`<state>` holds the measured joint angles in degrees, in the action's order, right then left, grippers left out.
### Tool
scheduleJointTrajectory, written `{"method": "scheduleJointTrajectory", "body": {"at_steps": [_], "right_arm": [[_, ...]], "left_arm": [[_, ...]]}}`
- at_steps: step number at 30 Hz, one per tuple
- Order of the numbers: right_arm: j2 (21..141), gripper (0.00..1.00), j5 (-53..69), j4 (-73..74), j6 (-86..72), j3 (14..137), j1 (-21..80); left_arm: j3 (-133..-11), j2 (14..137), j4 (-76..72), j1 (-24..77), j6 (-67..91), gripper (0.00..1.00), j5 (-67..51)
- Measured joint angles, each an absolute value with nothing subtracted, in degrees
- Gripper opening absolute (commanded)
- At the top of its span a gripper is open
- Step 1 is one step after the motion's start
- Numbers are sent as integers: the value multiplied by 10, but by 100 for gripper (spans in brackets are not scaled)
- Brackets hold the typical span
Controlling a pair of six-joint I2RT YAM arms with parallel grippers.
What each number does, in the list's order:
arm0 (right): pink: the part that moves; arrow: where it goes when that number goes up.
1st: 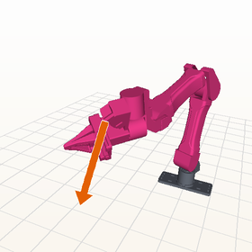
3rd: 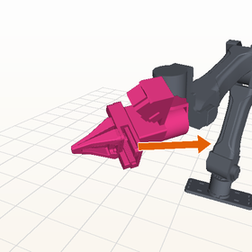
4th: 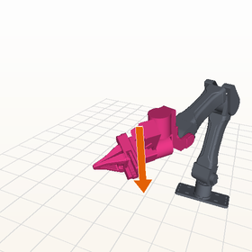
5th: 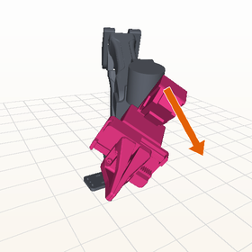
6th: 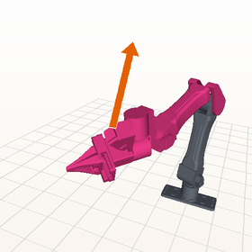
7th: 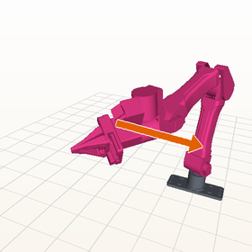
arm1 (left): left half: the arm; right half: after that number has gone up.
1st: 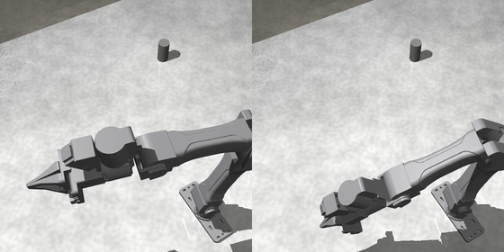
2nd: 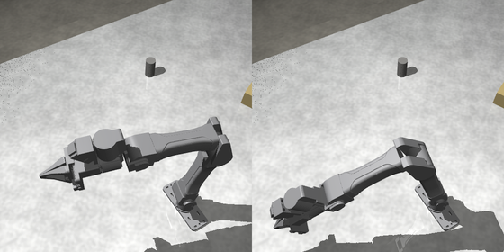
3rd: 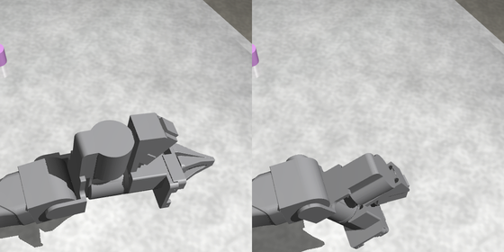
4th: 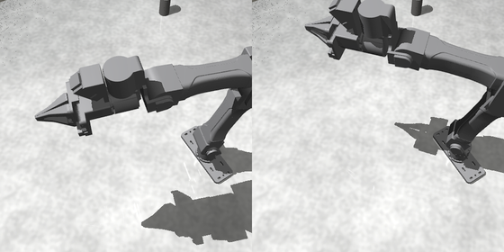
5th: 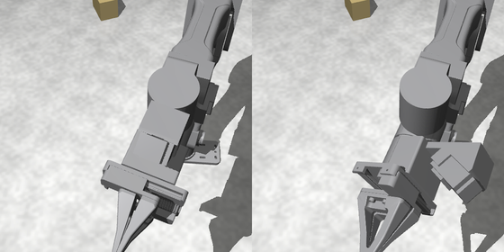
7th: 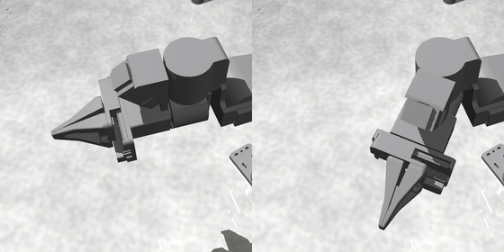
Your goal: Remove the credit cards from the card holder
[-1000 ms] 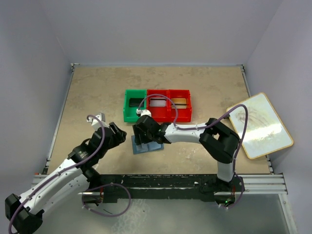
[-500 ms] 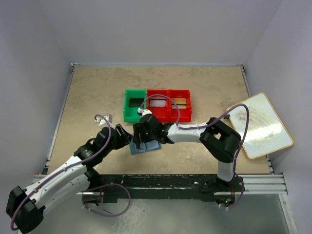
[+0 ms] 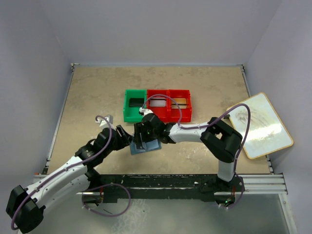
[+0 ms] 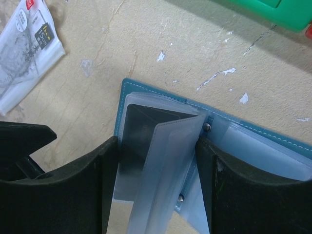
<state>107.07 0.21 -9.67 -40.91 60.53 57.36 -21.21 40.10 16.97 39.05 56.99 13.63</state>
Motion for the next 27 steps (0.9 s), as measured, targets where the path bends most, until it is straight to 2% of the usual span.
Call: {"method": "scheduleJointTrajectory", "body": {"at_steps": [11, 15, 20, 23, 27], "right_arm": [[1065, 64, 25, -125, -415, 587, 564], [1064, 64, 37, -138, -419, 579, 559], [1061, 64, 51, -159, -423, 565, 553], [1061, 64, 58, -164, -425, 562, 550], [1061, 64, 60, -166, -425, 562, 549]], "left_arm": [[-207, 409, 156, 390, 570, 52, 128], [-202, 415, 143, 390, 570, 49, 116], [-180, 419, 111, 390, 573, 40, 85], [-164, 424, 86, 390, 578, 29, 64], [-149, 418, 68, 390, 582, 23, 57]]}}
